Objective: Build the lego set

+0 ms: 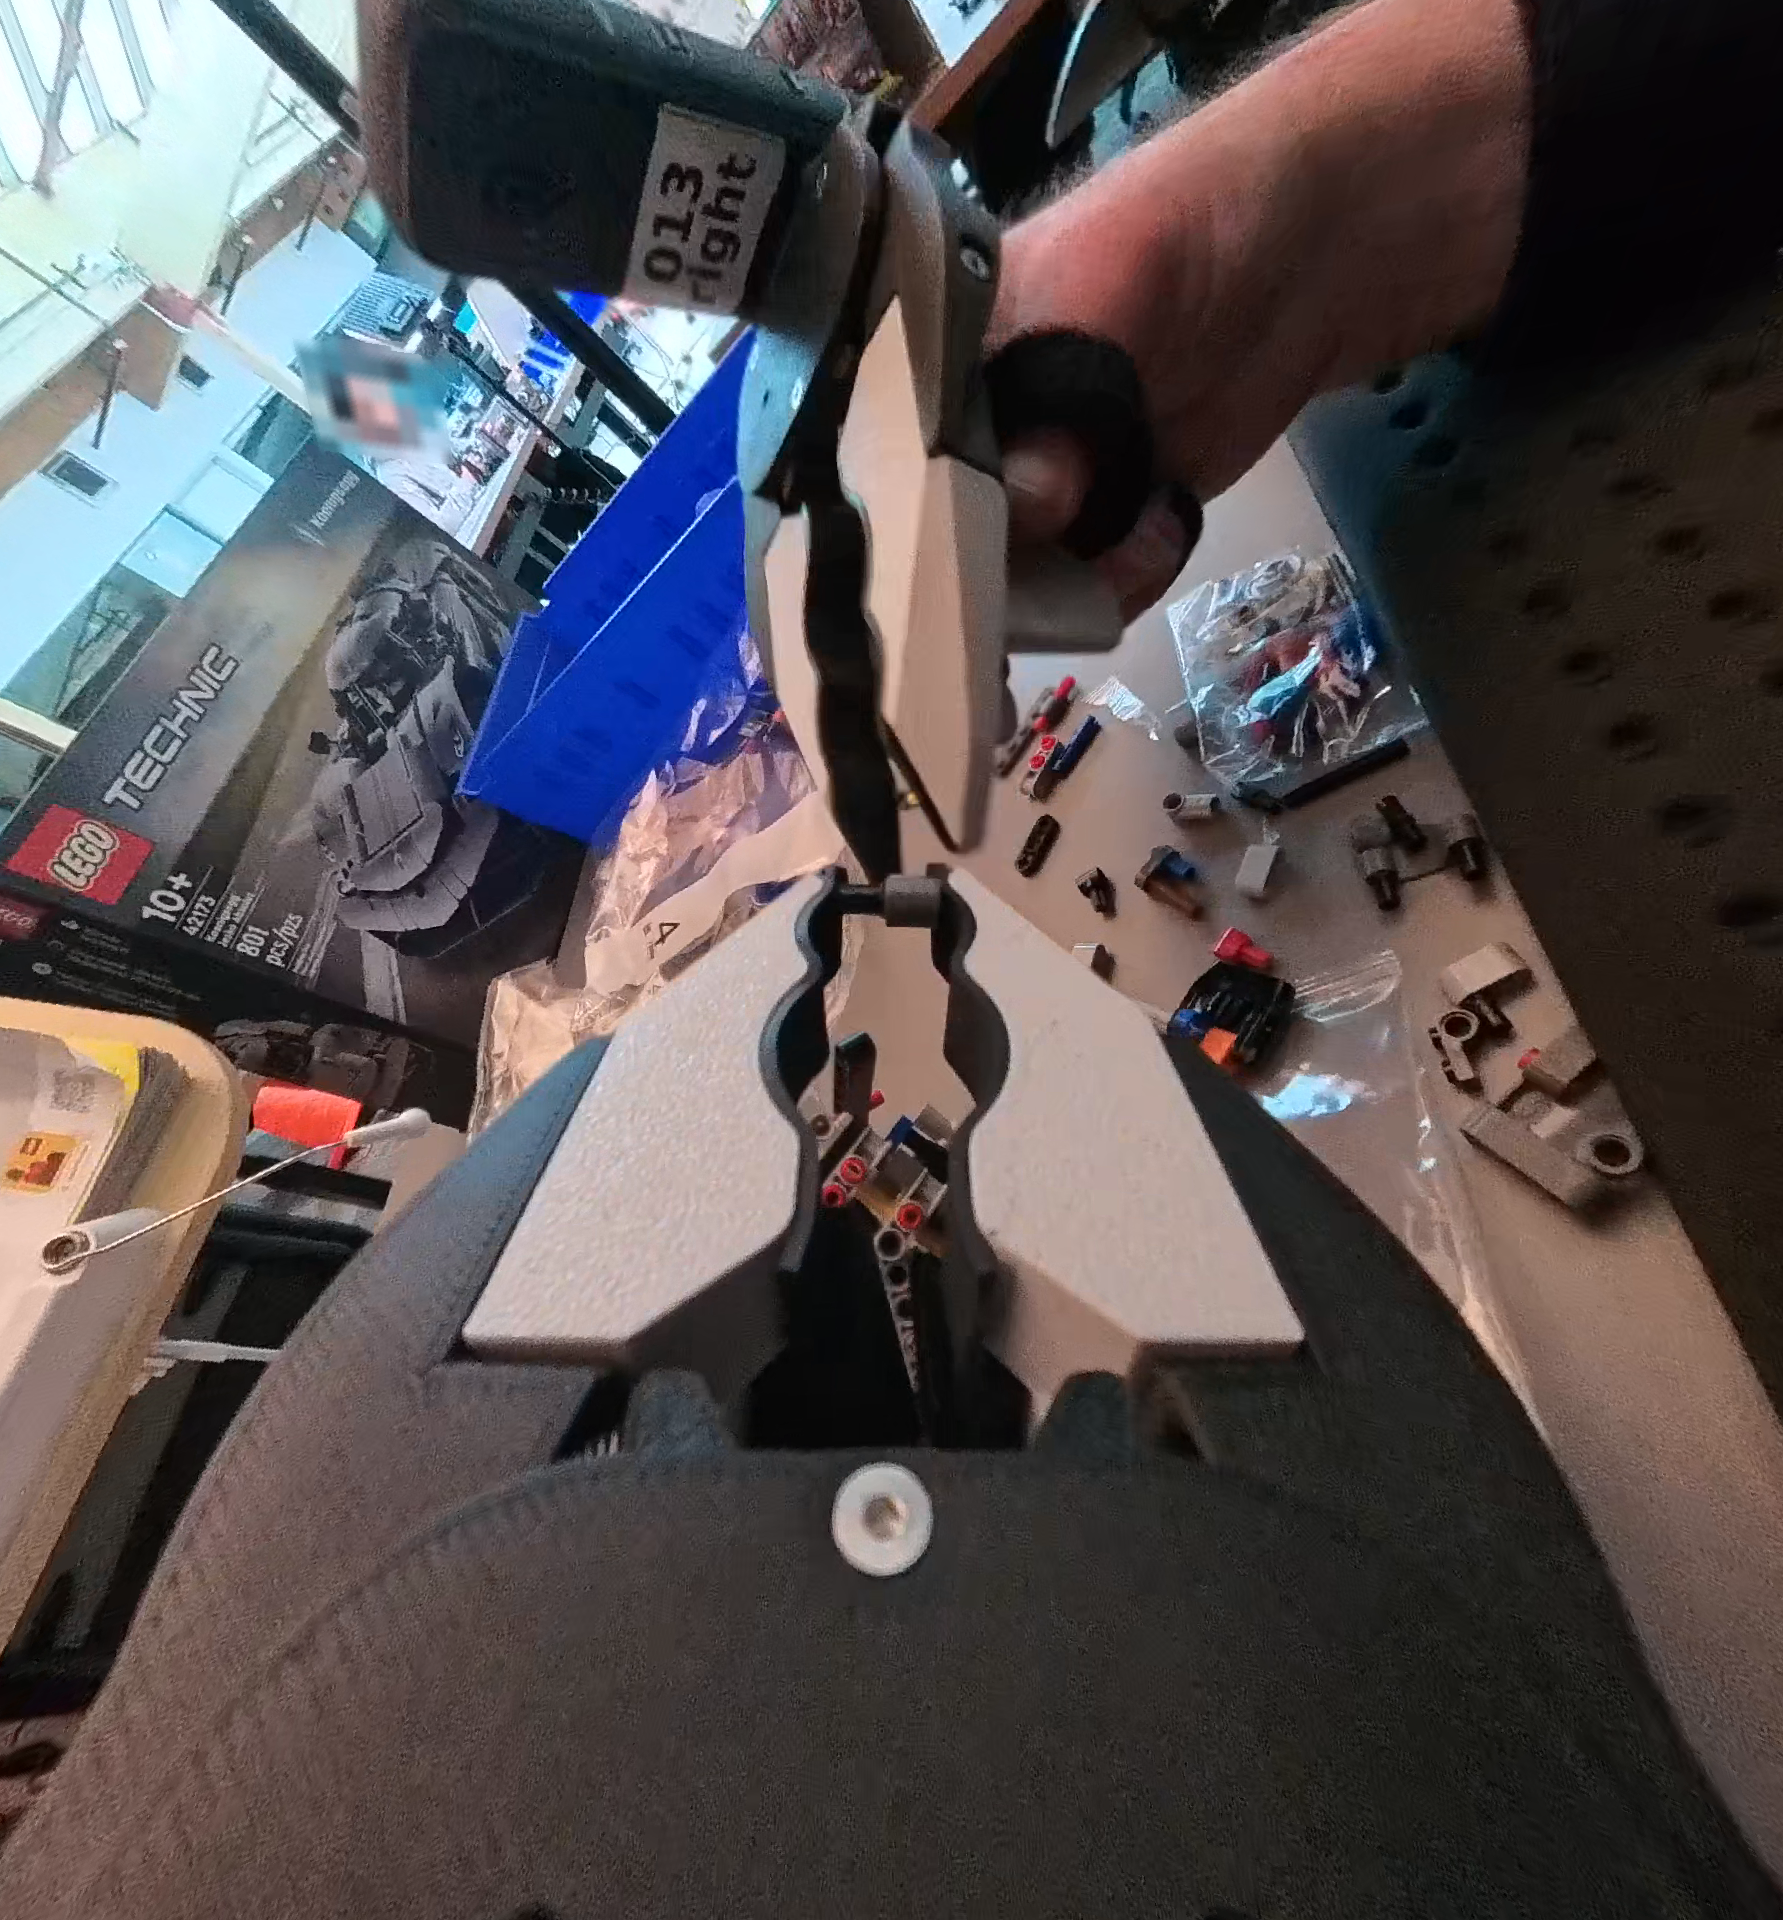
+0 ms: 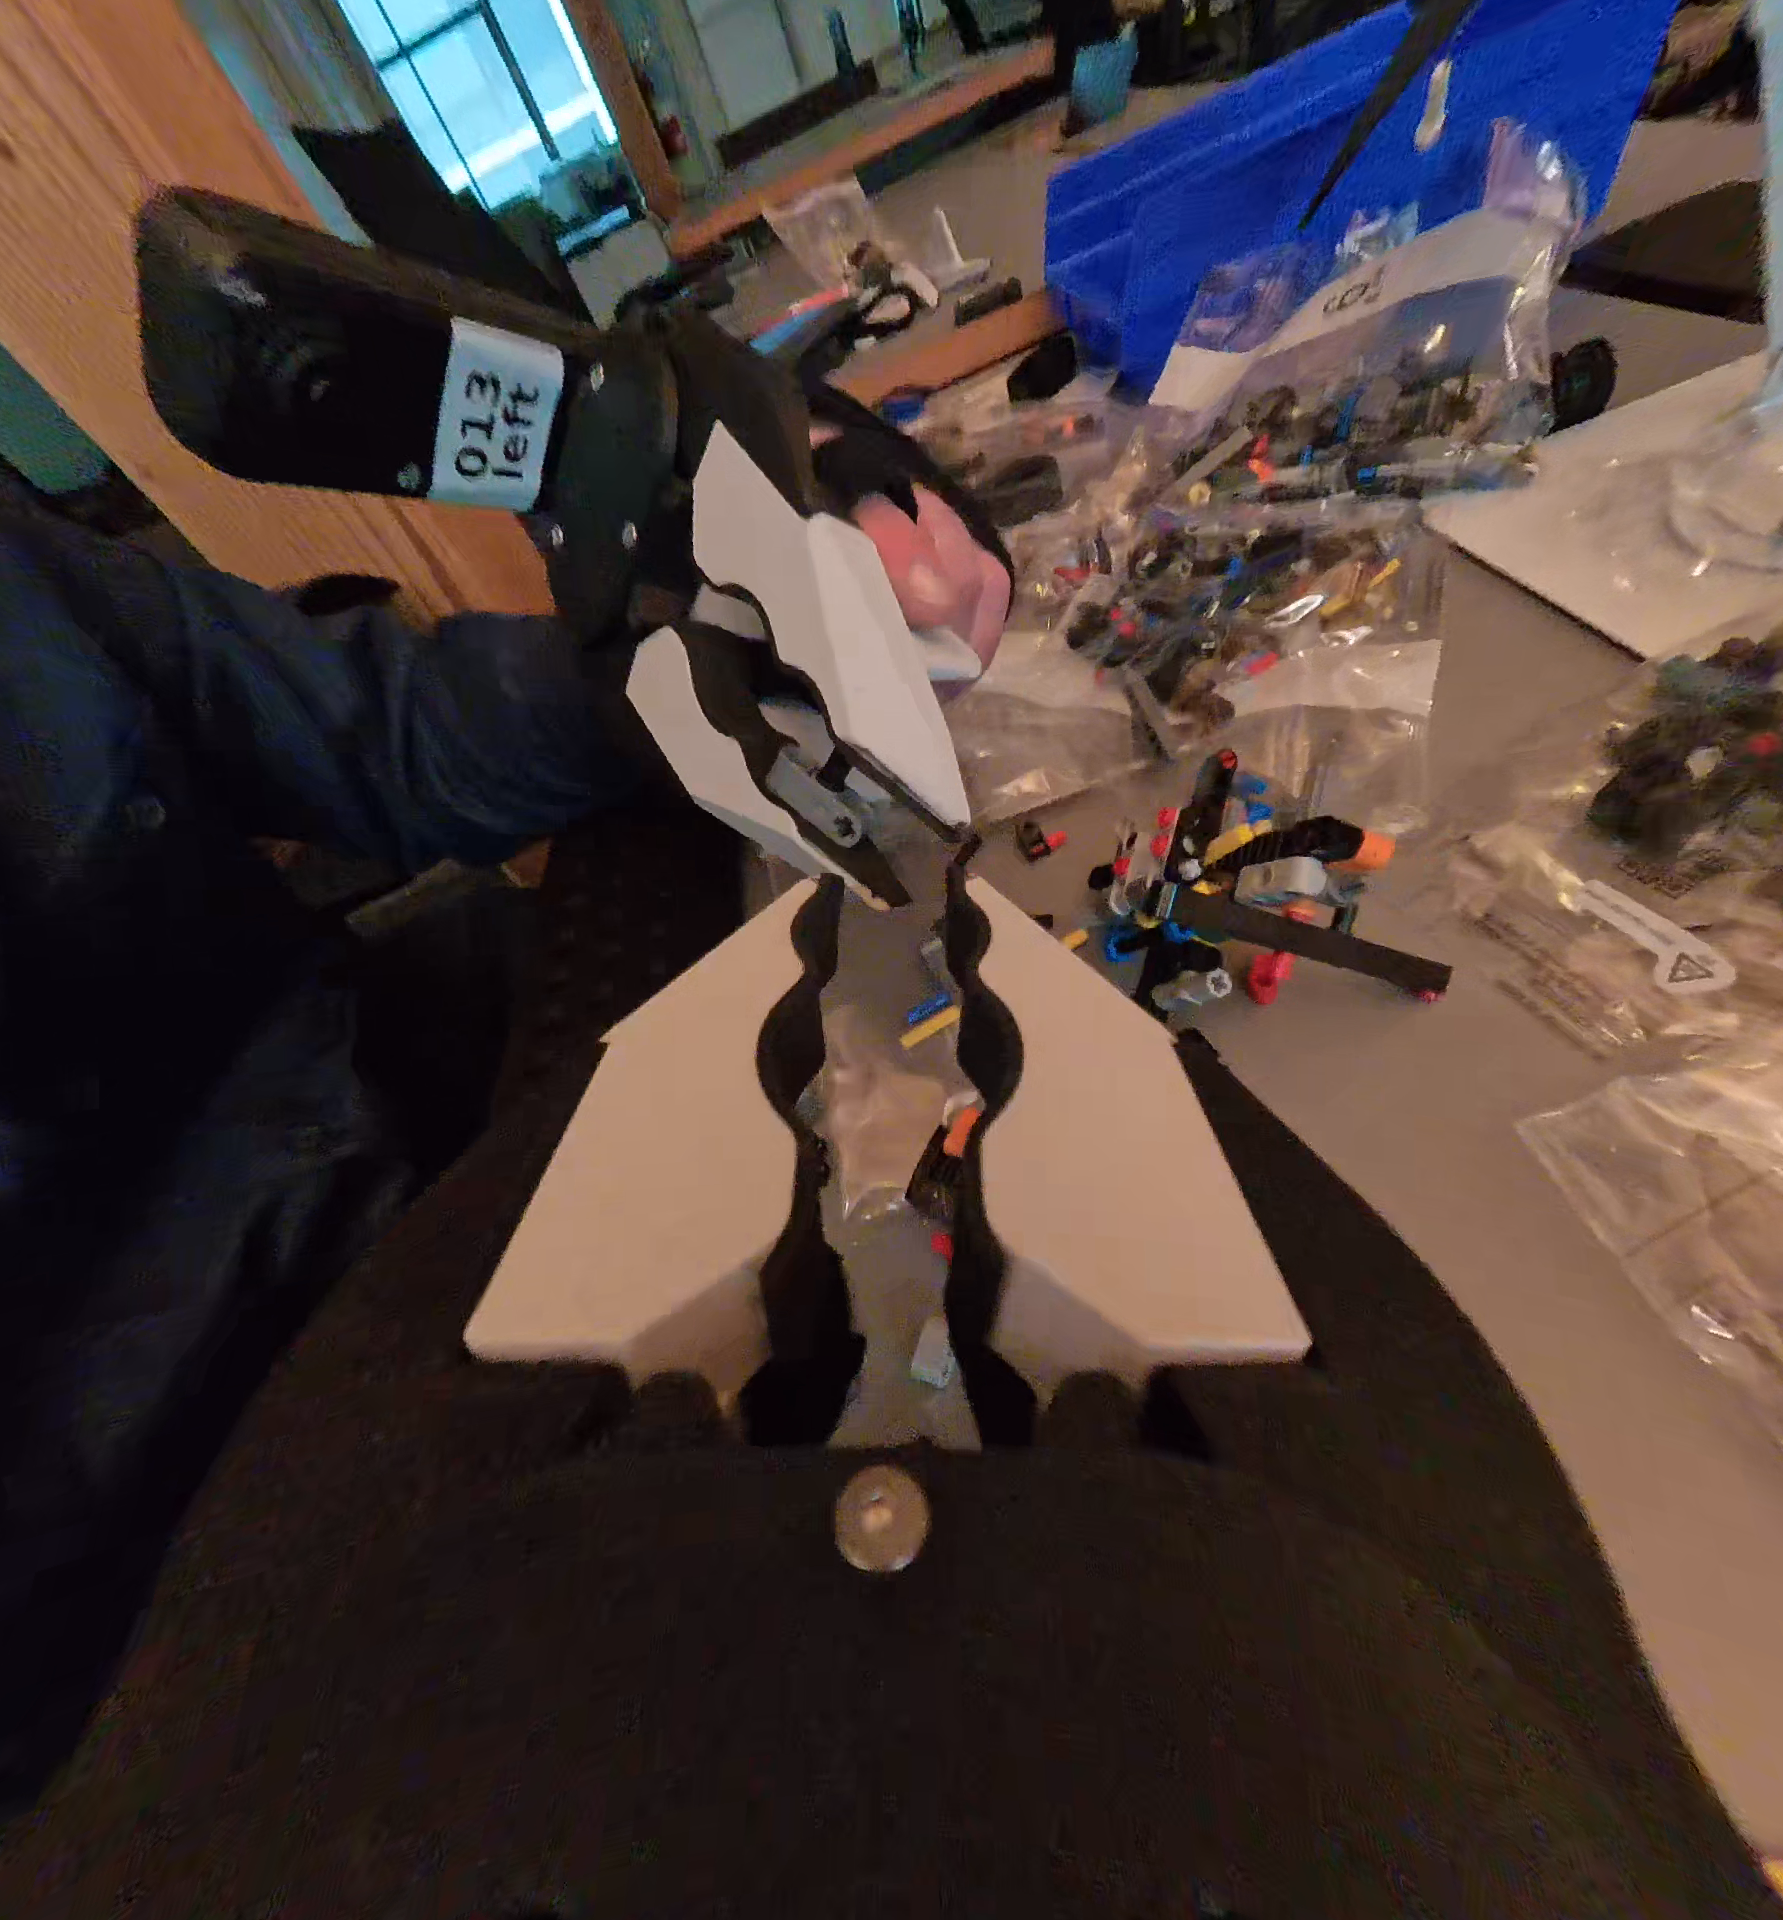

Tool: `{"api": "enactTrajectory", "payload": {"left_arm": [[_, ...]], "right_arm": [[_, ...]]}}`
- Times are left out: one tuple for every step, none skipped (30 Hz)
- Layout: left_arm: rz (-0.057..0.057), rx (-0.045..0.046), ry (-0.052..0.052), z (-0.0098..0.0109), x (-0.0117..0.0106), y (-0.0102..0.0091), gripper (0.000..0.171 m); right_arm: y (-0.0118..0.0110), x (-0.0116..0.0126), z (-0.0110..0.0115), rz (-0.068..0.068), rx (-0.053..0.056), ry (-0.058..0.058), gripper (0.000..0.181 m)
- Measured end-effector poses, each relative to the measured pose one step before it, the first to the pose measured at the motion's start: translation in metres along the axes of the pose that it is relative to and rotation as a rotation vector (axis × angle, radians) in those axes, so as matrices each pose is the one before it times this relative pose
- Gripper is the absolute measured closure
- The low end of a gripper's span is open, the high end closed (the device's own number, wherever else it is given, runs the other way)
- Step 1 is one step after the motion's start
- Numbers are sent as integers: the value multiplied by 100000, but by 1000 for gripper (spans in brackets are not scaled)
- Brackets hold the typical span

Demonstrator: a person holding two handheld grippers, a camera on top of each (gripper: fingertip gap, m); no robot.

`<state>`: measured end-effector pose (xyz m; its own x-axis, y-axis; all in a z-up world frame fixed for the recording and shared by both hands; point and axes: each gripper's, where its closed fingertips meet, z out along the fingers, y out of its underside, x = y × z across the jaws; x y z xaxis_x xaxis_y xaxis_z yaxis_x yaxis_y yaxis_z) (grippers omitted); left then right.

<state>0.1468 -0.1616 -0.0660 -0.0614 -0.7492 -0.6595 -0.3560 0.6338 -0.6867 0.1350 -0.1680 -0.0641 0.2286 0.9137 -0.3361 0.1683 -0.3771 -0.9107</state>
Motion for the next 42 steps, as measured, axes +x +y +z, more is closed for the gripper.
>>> {"api": "enactTrajectory", "payload": {"left_arm": [[329,133,-424,-32,-45,7,156],[188,1431,377,-36,95,-283,156],[-203,1841,58,-33,54,-410,156],[194,753,-89,28,31,-251,156],[986,-91,109,82,120,-73,156],[499,1290,429,58,179,-244,156],[-445,2124,432,20,111,-399,156],[73,1162,152,45,66,-297,155],[1196,-580,228,89,131,-27,156],[1080,-1514,196,97,138,211,156],[497,-522,-829,22,-64,138,156],[-412,605,-561,-58,-134,-78,156],[-681,842,-936,-97,-227,-178,156],[-609,1193,-1585,-121,-336,-215,156],[-593,645,-1522,-129,-332,-120,156],[-272,-614,-1471,-65,-293,139,156],[-459,-227,-376,-31,-106,92,155],[-623,731,289,17,42,-109,156],[25,584,296,64,120,-151,156],[411,-696,137,105,116,46,155],[790,-1273,-250,113,29,228,155],[-424,-265,-124,91,-14,129,155],[-1095,110,-288,21,-87,72,154],[-467,1275,-823,-66,-188,-131,153],[-820,1349,-108,-87,-97,-204,153],[-615,733,-105,-48,-69,-126,153],[123,-80,-225,-7,-33,5,153],[337,-360,-143,11,-17,72,153],[79,-991,59,56,7,186,154],[55,-1291,-1509,112,-198,249,148],[302,-804,-1294,84,-181,138,143],[-251,-331,-1137,21,-190,53,138],[-656,-629,98,35,-16,97,139],[-236,-709,-546,84,-59,161,141],[-80,796,1292,34,228,-103,137],[-525,-210,51,72,20,1,137],[-17,-657,250,92,46,101,137],[53,-1084,422,55,45,235,138],[-70,-1090,-336,-8,-105,260,138],[-797,-966,-563,-76,-228,244,138],[-1576,-1258,-626,-113,-319,302,138],[-1634,-1250,-682,-126,-357,330,138]], "right_arm": [[-873,-210,-507,1568,5895,-2312,165],[-690,-435,-301,2634,4578,-4144,165],[-113,-116,-36,2646,1192,-2262,165],[275,145,114,2148,-1055,-358,164],[151,7,82,1963,-377,-1073,161],[-20,-219,47,1555,154,-2392,158],[-35,-228,101,591,323,-1975,158],[64,-100,164,356,-175,-844,158],[263,57,184,1115,-1540,-724,158],[133,176,24,1820,-399,-265,157],[-68,231,-140,1348,925,253,158],[-142,-21,-194,605,1119,-683,159],[-87,-26,-166,340,715,-486,157],[19,175,-121,-229,-134,1180,156],[49,5,-21,-688,-585,431,154],[-133,44,-32,-501,1026,1061,153],[-48,-43,4,-994,130,240,152],[27,-254,141,-357,-293,-1428,152],[89,-286,329,-385,-781,-1812,152],[49,-78,282,-263,-371,-420,149],[-32,-157,201,109,152,-1301,151],[61,-22,198,-351,-563,-54,153],[-121,139,93,-1907,471,2070,153],[-228,-76,7,-2020,807,828,153],[-148,-175,17,-280,656,-791,153],[-121,-100,8,706,897,-1121,153],[-39,33,9,694,453,-330,153],[55,77,30,680,-99,98,153],[178,69,15,1904,-728,-620,153],[237,-191,77,1990,-913,-2605,158],[203,-118,149,1460,-799,-1665,160],[59,0,122,366,-411,-263,160],[-470,5,-117,-2474,2398,1533,169],[-532,-245,-185,-4201,2702,1242,179],[-17,-157,-55,-3295,-958,916,180],[268,-65,70,-955,-2146,163,180],[198,309,38,84,-1044,1787,180],[47,136,-95,-216,-218,864,180],[-243,67,-318,-688,1190,731,180],[-480,223,-527,-689,2730,1802,179],[-450,380,-624,-58,2637,2412,179],[-47,651,-532,-183,-43,4188,177]]}}
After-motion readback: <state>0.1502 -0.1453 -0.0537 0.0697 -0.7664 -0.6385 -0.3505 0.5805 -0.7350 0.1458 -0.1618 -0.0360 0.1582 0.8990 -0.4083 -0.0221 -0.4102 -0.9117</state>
